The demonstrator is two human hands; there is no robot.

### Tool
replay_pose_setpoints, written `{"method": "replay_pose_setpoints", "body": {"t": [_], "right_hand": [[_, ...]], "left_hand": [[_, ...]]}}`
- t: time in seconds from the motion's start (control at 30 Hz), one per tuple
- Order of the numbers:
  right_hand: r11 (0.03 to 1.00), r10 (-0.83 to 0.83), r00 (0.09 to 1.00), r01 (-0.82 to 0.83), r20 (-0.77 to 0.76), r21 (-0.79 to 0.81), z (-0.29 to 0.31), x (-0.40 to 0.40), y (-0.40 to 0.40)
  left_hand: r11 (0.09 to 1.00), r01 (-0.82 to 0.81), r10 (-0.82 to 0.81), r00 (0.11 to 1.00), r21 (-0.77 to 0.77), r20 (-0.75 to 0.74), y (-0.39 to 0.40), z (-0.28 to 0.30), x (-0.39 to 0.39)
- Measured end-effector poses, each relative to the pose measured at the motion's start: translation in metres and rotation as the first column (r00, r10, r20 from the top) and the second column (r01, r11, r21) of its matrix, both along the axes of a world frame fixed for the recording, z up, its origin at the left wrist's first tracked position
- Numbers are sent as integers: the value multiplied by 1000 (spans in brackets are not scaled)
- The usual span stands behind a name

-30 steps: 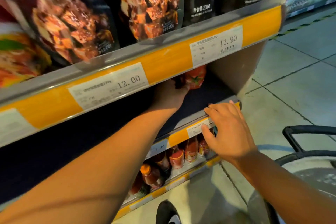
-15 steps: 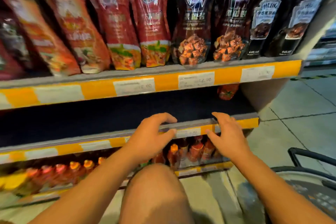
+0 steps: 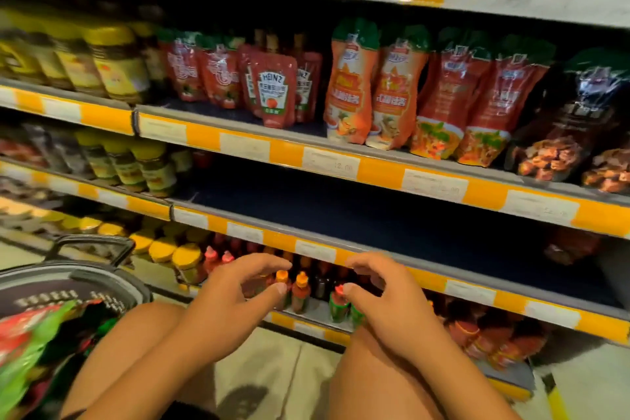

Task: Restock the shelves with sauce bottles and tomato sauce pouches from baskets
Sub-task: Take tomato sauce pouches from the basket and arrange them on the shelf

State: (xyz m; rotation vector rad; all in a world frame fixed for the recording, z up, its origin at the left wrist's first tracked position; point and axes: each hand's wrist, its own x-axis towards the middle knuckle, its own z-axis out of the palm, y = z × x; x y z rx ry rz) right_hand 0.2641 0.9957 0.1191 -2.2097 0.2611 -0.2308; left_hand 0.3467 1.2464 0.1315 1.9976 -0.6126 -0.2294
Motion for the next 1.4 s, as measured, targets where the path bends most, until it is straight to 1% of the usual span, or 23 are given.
{"method": "replay_pose_setpoints", "body": {"t": [0.07,0.17,0.3,0.47,0.67,0.7,0.77,0.87,1.0,1.13,1.23,1.27,1.37,1.4], "right_hand": [[996,89,996,-90,-28,-28,5,15,34],[974,210,975,-214,-72,-66,13,37,88],[919,366,925,-377,-104,-117,22,61,158],[802,553,826,-563,-111,-198,22,83,240],[668,693,695,-719,-192,-192,10,99,323],[649,711,673,-739,-204,-178,7,102,336],[629,734,648,-761,-204,-159,-2,110,362],[614,739,629,-776,-239,-145,-10,119,401],[574,769,575,-814,-279,-96,-17,131,444],[627,748,613,-779,-254,-34,-32,151,483],[667,724,639,-745,-258,28,-64,145,502],[667,718,638,-745,-278,13,-81,138,504],[639,674,620,-762,-401,-103,-126,125,498],[632,666,628,-762,-403,-144,-133,130,497]], "left_hand": [[997,-76,76,997,-7,-6,40,3,-3],[980,-198,198,980,-16,34,100,8,-13],[938,-345,345,936,-13,63,172,5,-24],[861,-508,508,861,0,7,255,-20,-36],[752,-653,660,744,95,-106,332,-70,-62],[735,-674,678,723,82,-135,342,-79,-65],[703,-707,708,685,79,-171,359,-93,-71],[637,-761,767,612,121,-190,379,-113,-77],[557,-826,825,538,89,-175,399,-129,-71],[493,-863,865,473,112,-169,411,-141,-67],[439,-884,896,418,159,-147,420,-153,-72],[424,-888,903,401,178,-154,423,-158,-75],[394,-888,916,360,237,-177,433,-173,-83],[385,-889,920,348,247,-178,434,-177,-83]]}}
